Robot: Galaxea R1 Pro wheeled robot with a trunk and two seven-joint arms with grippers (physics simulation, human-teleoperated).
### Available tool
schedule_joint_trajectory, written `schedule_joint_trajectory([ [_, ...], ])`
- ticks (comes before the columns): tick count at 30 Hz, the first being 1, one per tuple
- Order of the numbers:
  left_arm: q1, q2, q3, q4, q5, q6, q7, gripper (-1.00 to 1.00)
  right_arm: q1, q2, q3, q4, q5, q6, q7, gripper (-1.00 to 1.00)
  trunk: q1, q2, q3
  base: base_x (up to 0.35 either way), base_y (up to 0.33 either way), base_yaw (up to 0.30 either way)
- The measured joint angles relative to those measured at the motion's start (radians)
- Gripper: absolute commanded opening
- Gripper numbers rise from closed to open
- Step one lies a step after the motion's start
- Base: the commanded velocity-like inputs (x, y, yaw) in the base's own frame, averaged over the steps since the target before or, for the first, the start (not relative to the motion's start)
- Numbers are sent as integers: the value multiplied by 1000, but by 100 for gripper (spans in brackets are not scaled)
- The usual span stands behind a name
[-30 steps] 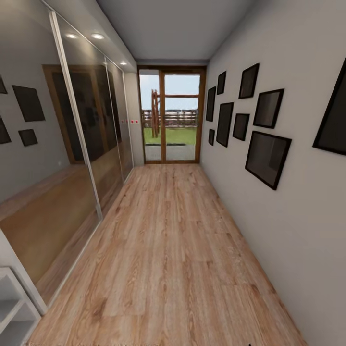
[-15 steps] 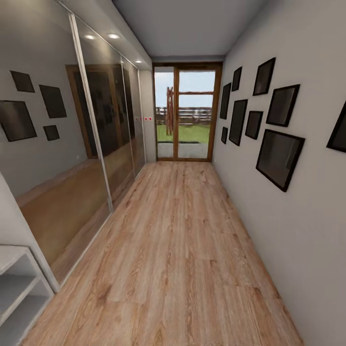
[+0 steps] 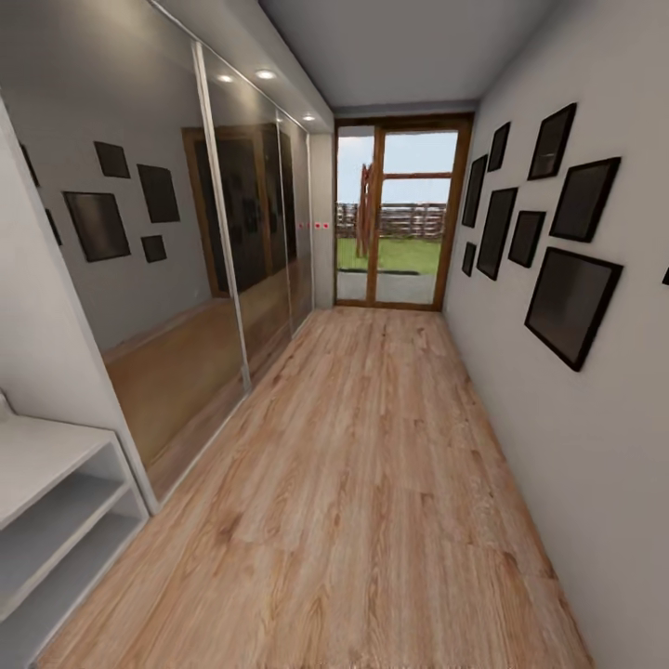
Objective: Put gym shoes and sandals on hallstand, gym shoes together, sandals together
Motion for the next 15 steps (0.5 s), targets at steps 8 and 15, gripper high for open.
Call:
schedule_joint_trajectory([
  [8,0,-1,0,0,0,0,0,100,0,0,0,-1,0,-1,0,100,0,0,-2,-109,-57,276],
  [15,0,-1,0,0,0,0,0,100,0,0,1,1,3,-1,0,100,0,0,-6,-15,-8,278],
])
